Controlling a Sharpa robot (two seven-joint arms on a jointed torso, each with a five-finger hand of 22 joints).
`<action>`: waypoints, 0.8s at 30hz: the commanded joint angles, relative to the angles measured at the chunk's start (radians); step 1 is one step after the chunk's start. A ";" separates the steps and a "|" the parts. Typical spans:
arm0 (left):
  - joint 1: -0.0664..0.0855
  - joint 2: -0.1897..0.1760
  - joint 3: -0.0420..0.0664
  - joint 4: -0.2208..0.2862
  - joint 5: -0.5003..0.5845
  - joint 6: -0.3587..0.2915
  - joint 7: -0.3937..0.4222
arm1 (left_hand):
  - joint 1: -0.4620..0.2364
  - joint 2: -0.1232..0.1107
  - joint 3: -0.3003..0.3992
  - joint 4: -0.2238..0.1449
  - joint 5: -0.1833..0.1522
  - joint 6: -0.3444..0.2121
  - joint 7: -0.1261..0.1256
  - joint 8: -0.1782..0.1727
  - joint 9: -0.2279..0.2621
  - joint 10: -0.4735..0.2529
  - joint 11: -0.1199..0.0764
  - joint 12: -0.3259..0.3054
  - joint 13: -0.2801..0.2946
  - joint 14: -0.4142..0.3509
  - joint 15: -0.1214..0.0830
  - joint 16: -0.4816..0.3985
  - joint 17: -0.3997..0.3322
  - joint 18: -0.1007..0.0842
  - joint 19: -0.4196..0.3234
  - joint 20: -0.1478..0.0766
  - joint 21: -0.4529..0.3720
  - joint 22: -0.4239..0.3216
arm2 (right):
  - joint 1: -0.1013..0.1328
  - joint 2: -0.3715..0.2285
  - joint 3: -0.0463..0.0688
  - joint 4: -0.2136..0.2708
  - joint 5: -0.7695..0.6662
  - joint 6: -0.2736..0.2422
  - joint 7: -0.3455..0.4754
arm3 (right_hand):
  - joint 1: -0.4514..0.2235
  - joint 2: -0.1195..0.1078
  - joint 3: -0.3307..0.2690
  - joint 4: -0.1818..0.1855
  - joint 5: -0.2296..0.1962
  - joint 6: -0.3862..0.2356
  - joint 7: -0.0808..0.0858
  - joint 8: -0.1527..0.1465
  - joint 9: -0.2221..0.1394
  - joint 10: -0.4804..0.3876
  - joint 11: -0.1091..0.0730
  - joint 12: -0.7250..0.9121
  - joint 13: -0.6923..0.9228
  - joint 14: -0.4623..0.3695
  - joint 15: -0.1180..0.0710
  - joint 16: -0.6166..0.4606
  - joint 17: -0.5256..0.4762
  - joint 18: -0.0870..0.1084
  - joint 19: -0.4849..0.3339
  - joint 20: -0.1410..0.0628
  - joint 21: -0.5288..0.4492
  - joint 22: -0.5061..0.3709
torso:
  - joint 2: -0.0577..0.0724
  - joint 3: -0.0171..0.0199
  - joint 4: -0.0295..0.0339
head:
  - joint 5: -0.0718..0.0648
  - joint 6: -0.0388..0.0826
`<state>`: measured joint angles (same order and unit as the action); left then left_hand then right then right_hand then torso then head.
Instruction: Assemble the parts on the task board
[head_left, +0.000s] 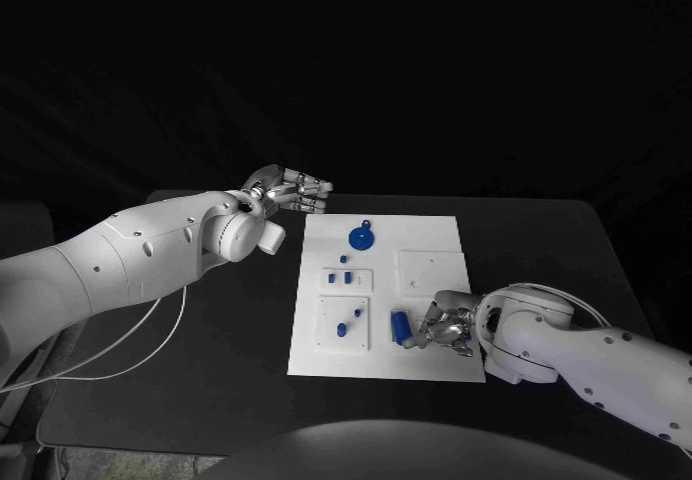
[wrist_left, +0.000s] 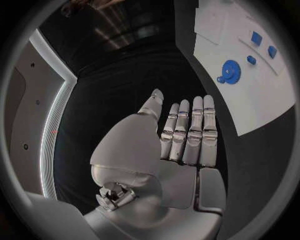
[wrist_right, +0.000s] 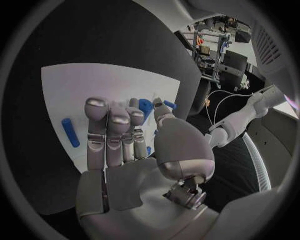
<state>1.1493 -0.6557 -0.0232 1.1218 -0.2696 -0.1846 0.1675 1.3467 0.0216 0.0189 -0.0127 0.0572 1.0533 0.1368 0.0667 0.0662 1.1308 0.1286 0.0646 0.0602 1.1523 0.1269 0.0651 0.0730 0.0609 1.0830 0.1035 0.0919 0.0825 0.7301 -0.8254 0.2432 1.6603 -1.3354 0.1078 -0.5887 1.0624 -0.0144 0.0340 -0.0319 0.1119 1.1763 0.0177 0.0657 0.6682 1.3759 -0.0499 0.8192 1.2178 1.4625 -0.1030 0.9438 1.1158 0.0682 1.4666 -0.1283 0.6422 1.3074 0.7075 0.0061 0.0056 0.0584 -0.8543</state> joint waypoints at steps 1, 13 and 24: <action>0.000 0.001 0.000 0.002 -0.001 0.014 0.003 | -0.009 -0.002 -0.002 0.007 -0.005 -0.005 -0.001 -0.003 0.001 -0.008 0.001 -0.005 0.000 -0.008 -0.002 -0.003 0.001 0.015 0.000 0.008 -0.002 -0.001 | -0.003 0.002 0.000 -0.002 -0.016 0.034 0.027 | 0.006 -0.021 0.074 0.002 -0.036 0.010 -0.002 -0.002 -0.001 -0.005 -0.006 0.004 -0.001 0.000 -0.005 0.005 -0.001 -0.013 0.052 -0.001 0.001 0.016 | 0.000 -0.0007 0.0009 | -0.001 -0.001; 0.000 0.002 -0.001 0.002 -0.001 0.017 0.002 | -0.010 -0.002 -0.001 0.011 -0.005 -0.005 -0.001 -0.003 0.001 -0.008 0.001 -0.005 0.000 -0.008 -0.002 -0.003 0.001 0.015 0.000 0.008 -0.003 -0.002 | -0.012 0.028 0.001 -0.025 -0.029 -0.040 -0.006 | -0.097 -0.047 0.360 -0.015 -0.061 0.018 -0.010 -0.001 0.015 -0.002 -0.013 0.006 0.001 0.000 -0.010 0.004 -0.004 -0.017 0.053 -0.007 0.002 0.013 | 0.000 -0.0017 0.0028 | 0.000 -0.003; 0.000 0.001 -0.003 0.002 -0.001 0.018 0.000 | -0.010 -0.002 -0.001 0.013 -0.005 -0.005 -0.001 -0.003 0.001 -0.008 0.001 -0.005 0.000 -0.008 -0.002 -0.003 0.001 0.015 0.000 0.008 -0.003 -0.002 | -0.019 0.046 0.001 -0.049 -0.025 -0.054 -0.013 | -0.120 -0.033 0.363 -0.026 -0.061 0.022 -0.012 -0.001 0.027 0.000 -0.014 0.007 0.003 0.000 -0.011 0.005 -0.003 -0.018 0.053 -0.008 0.005 0.011 | 0.000 -0.0016 0.0015 | 0.001 -0.003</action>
<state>1.1493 -0.6559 -0.0263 1.1221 -0.2696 -0.1812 0.1634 1.3467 0.0216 0.0187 -0.0071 0.0572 1.0536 0.1371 0.0667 0.0662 1.1308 0.1286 0.0646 0.0602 1.1523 0.1269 0.0651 0.0730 0.0609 1.0830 0.1035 0.0919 0.0818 0.7127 -0.7807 0.2438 1.6133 -1.3545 0.0593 -0.5969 0.9534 -0.0454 0.3958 -0.0545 0.0543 1.1903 0.0039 0.0657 0.6940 1.3760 -0.0575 0.8192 1.2198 1.4613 -0.1091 0.9438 1.1127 0.0682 1.4666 -0.1283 0.6422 1.3073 0.7078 0.0044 0.0076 0.0591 -0.8577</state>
